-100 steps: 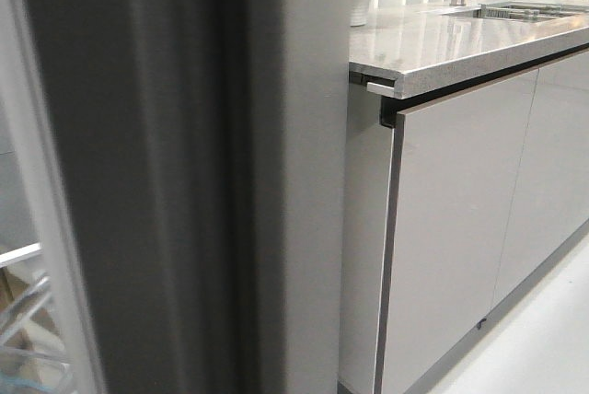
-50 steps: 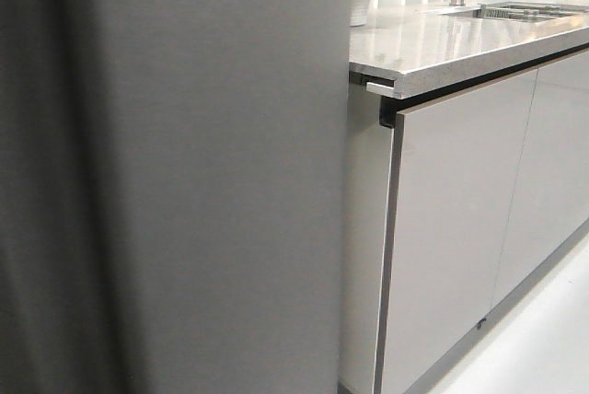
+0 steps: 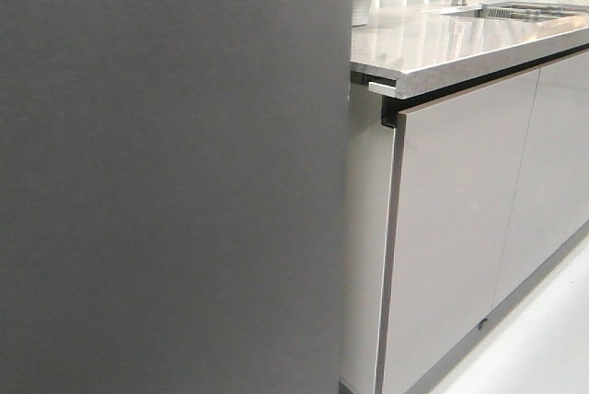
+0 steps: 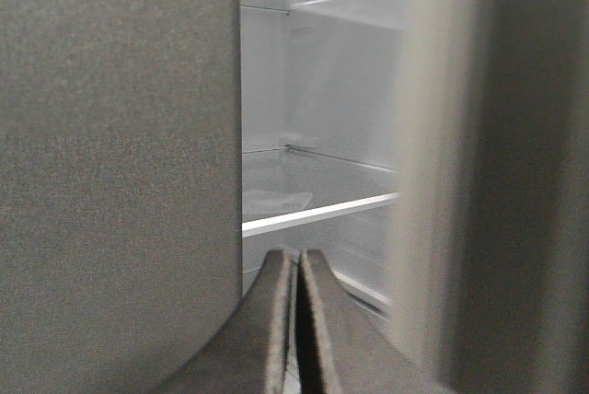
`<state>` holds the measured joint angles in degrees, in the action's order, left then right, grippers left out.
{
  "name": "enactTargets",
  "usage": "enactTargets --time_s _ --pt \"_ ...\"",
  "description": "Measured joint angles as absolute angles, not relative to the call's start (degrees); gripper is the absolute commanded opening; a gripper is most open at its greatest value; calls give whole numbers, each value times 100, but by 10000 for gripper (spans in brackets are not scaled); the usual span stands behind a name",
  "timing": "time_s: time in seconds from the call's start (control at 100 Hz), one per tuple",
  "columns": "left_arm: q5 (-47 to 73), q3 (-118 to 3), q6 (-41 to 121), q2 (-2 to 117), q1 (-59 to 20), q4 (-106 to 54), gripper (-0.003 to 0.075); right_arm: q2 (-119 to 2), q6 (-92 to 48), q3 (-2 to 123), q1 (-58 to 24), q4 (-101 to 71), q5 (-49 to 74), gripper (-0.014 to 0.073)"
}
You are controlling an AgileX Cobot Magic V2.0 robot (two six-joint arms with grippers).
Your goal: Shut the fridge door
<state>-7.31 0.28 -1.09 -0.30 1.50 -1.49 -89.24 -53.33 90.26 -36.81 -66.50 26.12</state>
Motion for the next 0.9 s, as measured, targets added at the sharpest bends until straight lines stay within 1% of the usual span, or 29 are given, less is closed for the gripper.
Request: enactTargets --time_s 0.43,0.68,0.9 --pt "-731 28 -109 -30 150 -149 -20 -9199 -5931 9166 -3708 -6605 2461 -45" --pt "-731 28 -109 -30 150 -149 -20 -9522 -5978 9625 -3810 -6518 2524 -45" --pt "-731 28 -109 -30 150 -149 -20 -10163 -6006 10300 -3885 -6544 2617 -44"
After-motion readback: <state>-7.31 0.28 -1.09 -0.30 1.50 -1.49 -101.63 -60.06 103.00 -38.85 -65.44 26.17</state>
